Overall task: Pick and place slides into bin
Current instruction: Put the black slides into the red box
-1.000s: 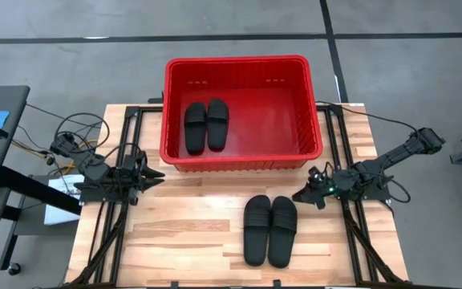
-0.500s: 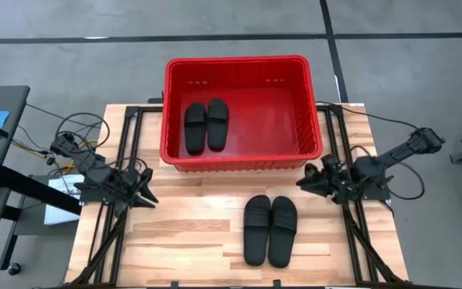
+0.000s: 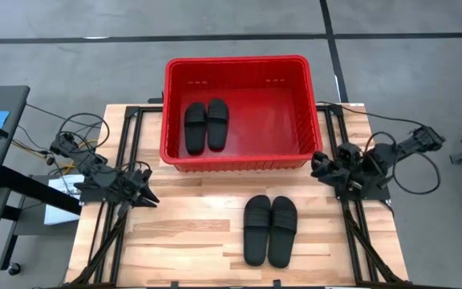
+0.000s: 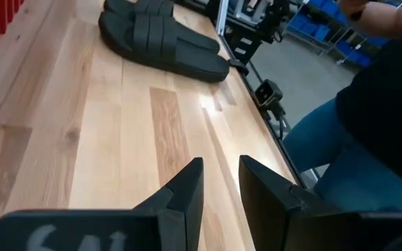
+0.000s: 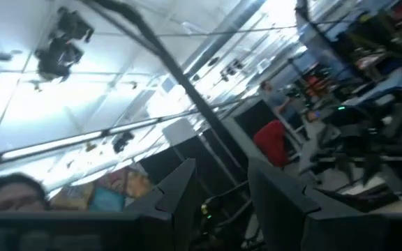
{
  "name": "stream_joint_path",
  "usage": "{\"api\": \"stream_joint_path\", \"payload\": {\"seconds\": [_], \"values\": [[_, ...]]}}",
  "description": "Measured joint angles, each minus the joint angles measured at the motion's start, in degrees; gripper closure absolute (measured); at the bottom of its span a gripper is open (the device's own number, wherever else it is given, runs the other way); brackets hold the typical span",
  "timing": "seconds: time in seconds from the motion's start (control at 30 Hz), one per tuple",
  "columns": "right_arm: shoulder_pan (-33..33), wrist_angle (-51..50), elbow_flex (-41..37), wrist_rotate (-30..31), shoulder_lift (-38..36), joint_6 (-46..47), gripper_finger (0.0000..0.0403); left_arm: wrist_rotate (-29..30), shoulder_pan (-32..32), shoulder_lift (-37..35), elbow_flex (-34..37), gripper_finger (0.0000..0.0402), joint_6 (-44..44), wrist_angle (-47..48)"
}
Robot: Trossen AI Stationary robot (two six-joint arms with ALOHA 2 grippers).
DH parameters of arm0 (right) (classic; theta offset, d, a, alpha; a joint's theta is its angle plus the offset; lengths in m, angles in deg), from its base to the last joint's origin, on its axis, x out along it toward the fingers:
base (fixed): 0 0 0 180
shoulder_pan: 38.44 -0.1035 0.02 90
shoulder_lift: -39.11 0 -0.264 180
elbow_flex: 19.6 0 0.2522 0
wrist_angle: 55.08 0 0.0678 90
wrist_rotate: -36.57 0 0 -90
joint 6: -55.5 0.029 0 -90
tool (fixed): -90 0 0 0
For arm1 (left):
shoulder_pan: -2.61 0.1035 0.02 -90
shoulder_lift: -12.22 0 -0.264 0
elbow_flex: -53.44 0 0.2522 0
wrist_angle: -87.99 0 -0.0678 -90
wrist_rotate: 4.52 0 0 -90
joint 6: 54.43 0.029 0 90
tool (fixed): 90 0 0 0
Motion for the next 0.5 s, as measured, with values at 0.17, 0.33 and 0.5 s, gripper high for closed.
{"api": "stream_joint_path", "payload": {"seconds": [0.17,0.33,0.5], "values": [[-2.2,-0.1,1.0,0.2,2.7,-1.4,0.0280,0.7,0.0,0.0,0.0,0.0320,-0.6,1.3],[-3.1,1.5,2.8,0.3,6.1,-1.4,0.0280,0.7,0.0,0.0,0.0,0.0320,0.5,3.9],[-3.2,6.3,7.2,0.2,11.2,-7.5,0.0280,0.9,0.0,0.0,0.0,0.0320,0.5,6.7]]}}
